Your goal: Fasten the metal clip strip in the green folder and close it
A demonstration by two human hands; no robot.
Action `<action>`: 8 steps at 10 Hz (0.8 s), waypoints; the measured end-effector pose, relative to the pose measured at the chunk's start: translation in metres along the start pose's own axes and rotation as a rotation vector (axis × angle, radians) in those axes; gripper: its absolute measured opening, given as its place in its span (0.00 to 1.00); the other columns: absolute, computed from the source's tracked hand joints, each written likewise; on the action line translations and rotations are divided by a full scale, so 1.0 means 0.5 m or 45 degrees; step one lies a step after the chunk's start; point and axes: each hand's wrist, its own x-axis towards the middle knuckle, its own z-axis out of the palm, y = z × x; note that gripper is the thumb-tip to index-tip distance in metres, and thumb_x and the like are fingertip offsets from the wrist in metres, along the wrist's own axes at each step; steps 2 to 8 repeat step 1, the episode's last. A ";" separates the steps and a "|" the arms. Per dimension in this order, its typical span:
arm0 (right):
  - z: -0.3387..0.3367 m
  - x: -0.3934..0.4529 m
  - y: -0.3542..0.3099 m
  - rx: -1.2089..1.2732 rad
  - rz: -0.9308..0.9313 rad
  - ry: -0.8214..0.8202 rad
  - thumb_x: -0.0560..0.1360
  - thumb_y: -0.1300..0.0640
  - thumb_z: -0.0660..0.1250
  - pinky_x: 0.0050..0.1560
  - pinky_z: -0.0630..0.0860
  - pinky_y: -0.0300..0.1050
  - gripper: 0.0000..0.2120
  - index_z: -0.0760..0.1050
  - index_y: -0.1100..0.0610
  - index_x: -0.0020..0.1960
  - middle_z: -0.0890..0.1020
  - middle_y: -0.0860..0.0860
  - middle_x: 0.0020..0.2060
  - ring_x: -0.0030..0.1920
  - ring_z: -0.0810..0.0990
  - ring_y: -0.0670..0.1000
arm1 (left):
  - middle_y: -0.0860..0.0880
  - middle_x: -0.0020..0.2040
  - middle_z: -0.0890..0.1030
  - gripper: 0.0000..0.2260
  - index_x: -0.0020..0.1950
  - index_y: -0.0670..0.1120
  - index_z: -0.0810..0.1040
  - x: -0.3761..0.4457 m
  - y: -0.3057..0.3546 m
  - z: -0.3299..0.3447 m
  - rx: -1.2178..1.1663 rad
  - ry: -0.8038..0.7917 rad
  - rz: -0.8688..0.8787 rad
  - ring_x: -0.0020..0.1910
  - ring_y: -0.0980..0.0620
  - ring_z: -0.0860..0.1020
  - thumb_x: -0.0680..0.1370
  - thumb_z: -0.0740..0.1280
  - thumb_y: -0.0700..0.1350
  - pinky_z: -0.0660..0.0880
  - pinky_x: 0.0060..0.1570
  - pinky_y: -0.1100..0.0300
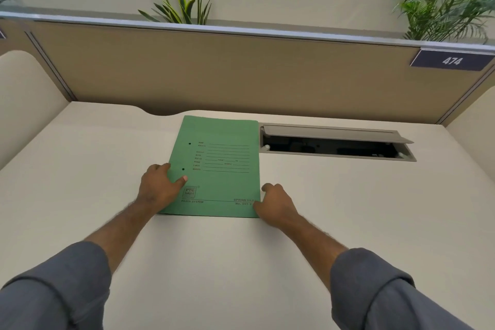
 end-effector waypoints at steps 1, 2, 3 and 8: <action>-0.028 -0.032 0.038 -0.132 -0.083 0.272 0.75 0.50 0.63 0.58 0.76 0.53 0.23 0.68 0.58 0.67 0.73 0.56 0.63 0.59 0.76 0.58 | 0.40 0.66 0.74 0.30 0.71 0.41 0.68 -0.048 0.043 0.006 0.167 0.137 0.211 0.65 0.40 0.72 0.75 0.68 0.56 0.73 0.63 0.45; -0.028 -0.032 0.038 -0.132 -0.083 0.272 0.75 0.50 0.63 0.58 0.76 0.53 0.23 0.68 0.58 0.67 0.73 0.56 0.63 0.59 0.76 0.58 | 0.40 0.66 0.74 0.30 0.71 0.41 0.68 -0.048 0.043 0.006 0.167 0.137 0.211 0.65 0.40 0.72 0.75 0.68 0.56 0.73 0.63 0.45; -0.028 -0.032 0.038 -0.132 -0.083 0.272 0.75 0.50 0.63 0.58 0.76 0.53 0.23 0.68 0.58 0.67 0.73 0.56 0.63 0.59 0.76 0.58 | 0.40 0.66 0.74 0.30 0.71 0.41 0.68 -0.048 0.043 0.006 0.167 0.137 0.211 0.65 0.40 0.72 0.75 0.68 0.56 0.73 0.63 0.45; -0.028 -0.032 0.038 -0.132 -0.083 0.272 0.75 0.50 0.63 0.58 0.76 0.53 0.23 0.68 0.58 0.67 0.73 0.56 0.63 0.59 0.76 0.58 | 0.40 0.66 0.74 0.30 0.71 0.41 0.68 -0.048 0.043 0.006 0.167 0.137 0.211 0.65 0.40 0.72 0.75 0.68 0.56 0.73 0.63 0.45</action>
